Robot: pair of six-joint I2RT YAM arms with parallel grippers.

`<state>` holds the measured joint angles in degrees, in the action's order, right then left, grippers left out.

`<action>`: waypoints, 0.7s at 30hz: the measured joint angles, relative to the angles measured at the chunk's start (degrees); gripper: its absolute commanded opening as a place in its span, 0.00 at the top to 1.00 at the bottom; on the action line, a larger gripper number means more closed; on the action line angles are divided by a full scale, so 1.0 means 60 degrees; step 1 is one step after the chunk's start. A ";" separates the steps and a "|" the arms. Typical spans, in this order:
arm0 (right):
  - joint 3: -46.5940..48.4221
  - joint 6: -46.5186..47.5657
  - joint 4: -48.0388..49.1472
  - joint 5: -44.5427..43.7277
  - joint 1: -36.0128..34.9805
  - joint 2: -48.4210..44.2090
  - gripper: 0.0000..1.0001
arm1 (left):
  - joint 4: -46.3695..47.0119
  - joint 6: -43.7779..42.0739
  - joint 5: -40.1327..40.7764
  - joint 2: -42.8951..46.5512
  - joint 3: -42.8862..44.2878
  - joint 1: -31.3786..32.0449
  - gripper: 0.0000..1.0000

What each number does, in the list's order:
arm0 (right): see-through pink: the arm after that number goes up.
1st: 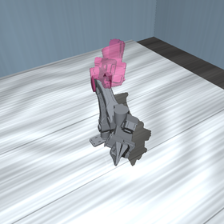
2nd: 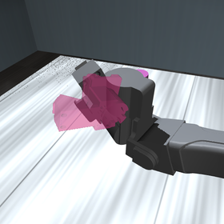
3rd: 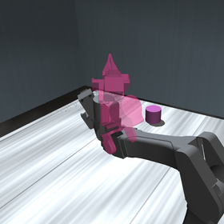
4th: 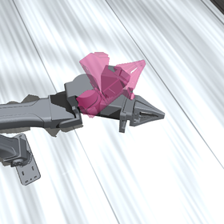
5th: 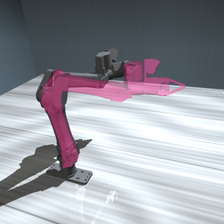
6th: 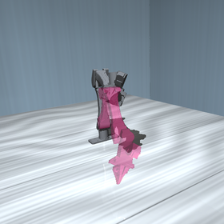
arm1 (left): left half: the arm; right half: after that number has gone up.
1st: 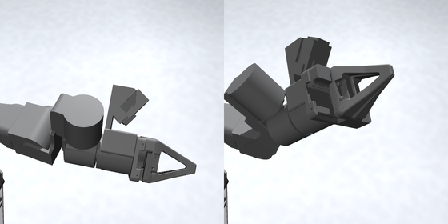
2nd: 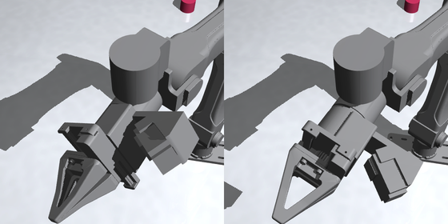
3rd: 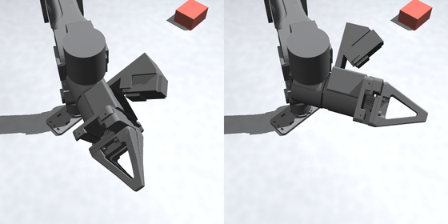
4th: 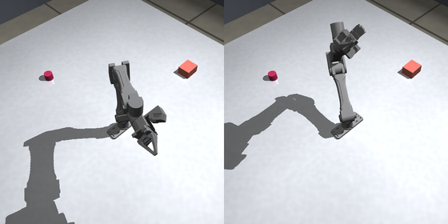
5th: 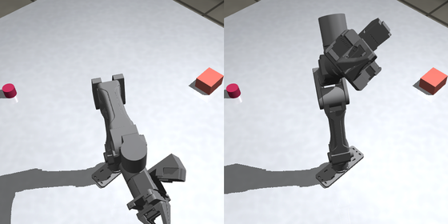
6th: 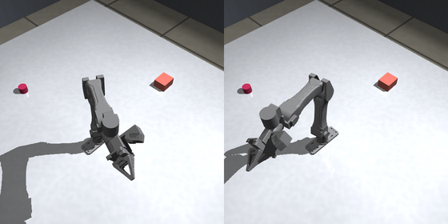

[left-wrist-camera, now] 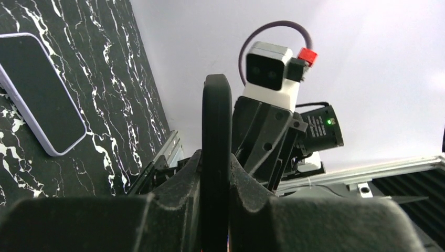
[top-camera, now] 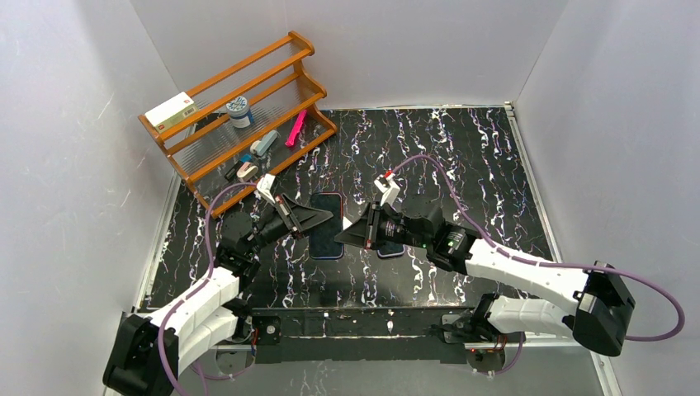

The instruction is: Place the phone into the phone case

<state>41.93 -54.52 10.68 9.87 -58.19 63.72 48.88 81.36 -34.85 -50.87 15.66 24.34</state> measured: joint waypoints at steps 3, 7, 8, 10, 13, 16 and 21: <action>-0.0029 -0.0248 0.0073 0.0138 0.0066 -0.0004 0.97 | 0.0062 -0.0229 -0.0113 0.0069 0.0040 -0.0044 1.00; -0.0029 -0.0284 0.0007 0.0106 0.0091 -0.0138 0.56 | -0.0069 -0.0532 -0.0302 0.0186 0.0164 -0.0044 1.00; -0.0029 -0.0226 -0.0033 0.0047 0.0098 -0.0215 0.47 | -0.0131 -0.0648 -0.0375 0.0182 0.0248 -0.0025 1.00; -0.0029 -0.0004 -0.0204 -0.0197 0.0182 -0.0452 0.36 | -0.0335 -0.0867 -0.0688 0.0175 0.0372 -0.0015 1.00; -0.0029 0.0208 -0.0328 -0.0390 0.0725 -0.0871 0.32 | -0.0601 -0.1115 -0.1126 0.0178 0.0386 -0.0015 1.00; 0.0036 0.0357 -0.0350 -0.0368 0.1322 -0.1042 0.33 | -0.0787 -0.1319 -0.1475 0.0178 0.0386 0.0000 1.00; 0.0561 0.0423 -0.0525 0.0018 0.1891 -0.0576 0.33 | -0.0954 -0.1555 -0.1989 0.0142 0.0397 0.0000 1.00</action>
<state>45.30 -51.99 7.53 9.98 -46.85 60.27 43.16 72.03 -46.78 -50.02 18.04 24.34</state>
